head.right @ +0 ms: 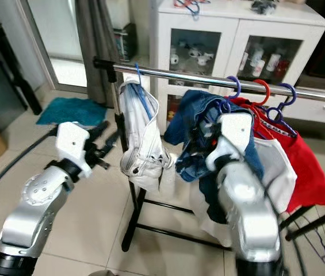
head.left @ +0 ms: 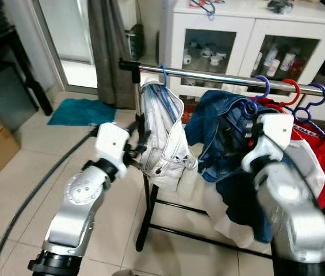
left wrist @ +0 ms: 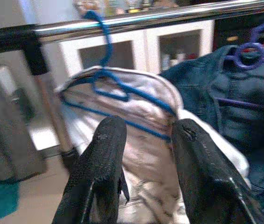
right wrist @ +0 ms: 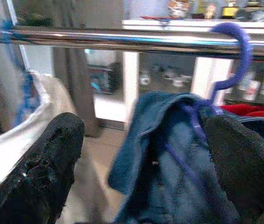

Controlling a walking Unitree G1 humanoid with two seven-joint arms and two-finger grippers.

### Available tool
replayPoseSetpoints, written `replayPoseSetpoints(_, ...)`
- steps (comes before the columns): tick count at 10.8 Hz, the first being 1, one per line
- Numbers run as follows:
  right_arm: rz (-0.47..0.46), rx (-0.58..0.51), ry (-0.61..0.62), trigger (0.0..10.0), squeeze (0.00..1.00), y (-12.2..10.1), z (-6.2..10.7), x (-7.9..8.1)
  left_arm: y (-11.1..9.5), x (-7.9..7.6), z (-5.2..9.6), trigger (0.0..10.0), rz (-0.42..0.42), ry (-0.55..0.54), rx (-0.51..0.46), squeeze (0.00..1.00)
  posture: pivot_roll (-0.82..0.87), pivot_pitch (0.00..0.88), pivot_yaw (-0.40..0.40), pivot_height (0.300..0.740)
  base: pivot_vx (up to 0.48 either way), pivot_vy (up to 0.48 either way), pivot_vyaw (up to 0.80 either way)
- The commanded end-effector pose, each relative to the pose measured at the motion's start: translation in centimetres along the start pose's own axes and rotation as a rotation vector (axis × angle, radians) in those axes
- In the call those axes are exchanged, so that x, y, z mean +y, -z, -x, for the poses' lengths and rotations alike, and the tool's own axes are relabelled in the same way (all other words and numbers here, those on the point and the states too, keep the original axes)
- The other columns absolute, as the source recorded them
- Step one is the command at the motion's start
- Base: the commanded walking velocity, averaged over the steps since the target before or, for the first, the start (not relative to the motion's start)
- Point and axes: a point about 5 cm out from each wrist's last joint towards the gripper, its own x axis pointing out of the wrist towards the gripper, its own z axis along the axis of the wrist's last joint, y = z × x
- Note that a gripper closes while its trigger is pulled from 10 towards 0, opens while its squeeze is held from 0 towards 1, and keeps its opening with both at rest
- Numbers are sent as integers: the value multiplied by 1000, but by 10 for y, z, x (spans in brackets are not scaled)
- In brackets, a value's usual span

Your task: Hang hanger

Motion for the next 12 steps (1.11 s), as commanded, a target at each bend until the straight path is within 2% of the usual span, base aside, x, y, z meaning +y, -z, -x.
replayPoseSetpoints(1,10,9,12,10000,0,-3,-5,-7,-4,-3,-2,10000,0,45,-6,0,13,0,26,740,0,0,0)
replayPoseSetpoints(2,18,11,-3,10000,0,-8,-10,-12,-4,-5,-3,10000,-3,78,-5,0,8,0,26,740,0,0,0)
replayPoseSetpoints(4,67,113,-89,10000,0,-9,-37,-23,-9,-19,-3,10000,3,276,0,0,-7,0,25,740,0,0,0)
replayPoseSetpoints(5,68,147,-119,10000,0,-8,-46,-24,-10,-22,-3,10000,9,335,7,0,-12,0,25,740,0,0,0)
replayPoseSetpoints(6,87,168,-114,10000,0,-9,-58,-32,-11,-25,-3,10000,1,382,12,0,-14,0,21,740,0,0,0)
replayPoseSetpoints(8,116,185,-49,10000,0,-15,-72,-48,-9,-25,-2,10000,0,390,17,0,-12,0,6,740,0,0,0)
replayPoseSetpoints(10,128,197,-79,10000,0,-23,-71,-52,-7,-26,1,10000,2,403,29,0,-11,0,0,740,0,0,0)
replayPoseSetpoints(12,152,246,-153,10000,0,-24,-56,-59,-6,-27,2,10000,1,412,35,0,-17,0,2,740,0,0,0)
